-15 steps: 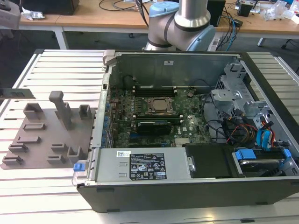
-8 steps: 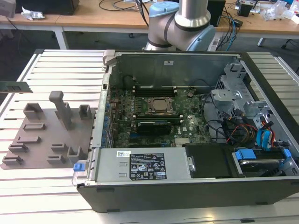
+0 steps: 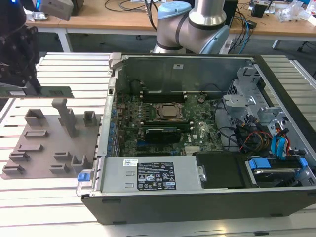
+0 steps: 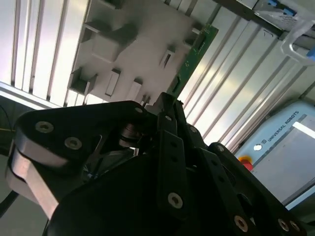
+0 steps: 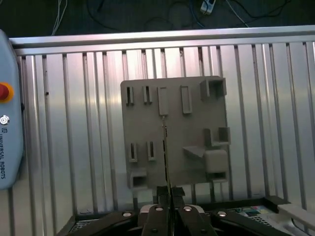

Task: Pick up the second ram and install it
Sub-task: 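Pick up the second ram and move it above second insertion slot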

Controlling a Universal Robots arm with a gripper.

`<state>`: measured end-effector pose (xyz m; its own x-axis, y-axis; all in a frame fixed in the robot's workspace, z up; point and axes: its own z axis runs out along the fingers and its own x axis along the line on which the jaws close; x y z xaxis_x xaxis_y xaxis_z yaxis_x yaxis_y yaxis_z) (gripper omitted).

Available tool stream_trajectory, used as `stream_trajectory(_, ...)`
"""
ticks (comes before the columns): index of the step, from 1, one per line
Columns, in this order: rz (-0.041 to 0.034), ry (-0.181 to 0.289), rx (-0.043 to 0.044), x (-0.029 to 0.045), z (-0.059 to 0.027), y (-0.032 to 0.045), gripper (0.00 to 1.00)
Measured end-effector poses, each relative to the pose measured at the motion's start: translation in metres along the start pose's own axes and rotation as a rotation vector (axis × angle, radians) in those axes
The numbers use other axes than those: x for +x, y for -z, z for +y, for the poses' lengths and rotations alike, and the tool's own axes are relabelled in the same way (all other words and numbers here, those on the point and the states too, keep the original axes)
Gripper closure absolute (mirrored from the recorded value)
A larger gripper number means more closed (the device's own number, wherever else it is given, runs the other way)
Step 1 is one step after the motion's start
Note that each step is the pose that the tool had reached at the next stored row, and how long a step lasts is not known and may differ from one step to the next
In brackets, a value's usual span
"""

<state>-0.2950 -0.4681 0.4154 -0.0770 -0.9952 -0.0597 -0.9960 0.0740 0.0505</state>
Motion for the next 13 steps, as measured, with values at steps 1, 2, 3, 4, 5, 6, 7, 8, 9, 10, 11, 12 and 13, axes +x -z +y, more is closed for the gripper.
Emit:
stream_trajectory(1,0.0,0.0,-0.0002,-0.0007,-0.0078,0.0003,0.87)
stream_trajectory(2,0.0003,0.0,-0.0004,-0.001,-0.0134,0.0007,0.87)
stream_trajectory(3,0.0002,0.0,-0.0005,-0.0016,-0.0205,0.001,0.87)
stream_trajectory(4,0.0002,0.0,-0.0007,-0.0022,-0.0277,0.0013,0.87)
stream_trajectory(5,0.0003,0.0,-0.001,-0.003,-0.0384,0.0018,0.87)
stream_trajectory(6,0.0004,0.0,-0.0011,-0.0033,-0.0426,0.002,0.87)
stream_trajectory(7,0.0002,0.0,-0.0011,-0.0037,-0.0474,0.0022,0.87)
stream_trajectory(8,0.0003,0.0,-0.0012,-0.004,-0.0514,0.0024,0.87)
stream_trajectory(9,0.0002,0.0,-0.0011,-0.0043,-0.0556,0.0025,0.87)
stream_trajectory(10,0.0003,0.0,-0.0012,-0.0048,-0.0625,0.0029,0.87)
stream_trajectory(11,0.0003,0.0,-0.0013,-0.0052,-0.067,0.0031,0.87)
stream_trajectory(12,0.0003,0.0,-0.0015,-0.0055,-0.0705,0.0033,0.87)
stream_trajectory(13,0.0004,0.0,-0.0016,-0.0057,-0.0736,0.0035,0.87)
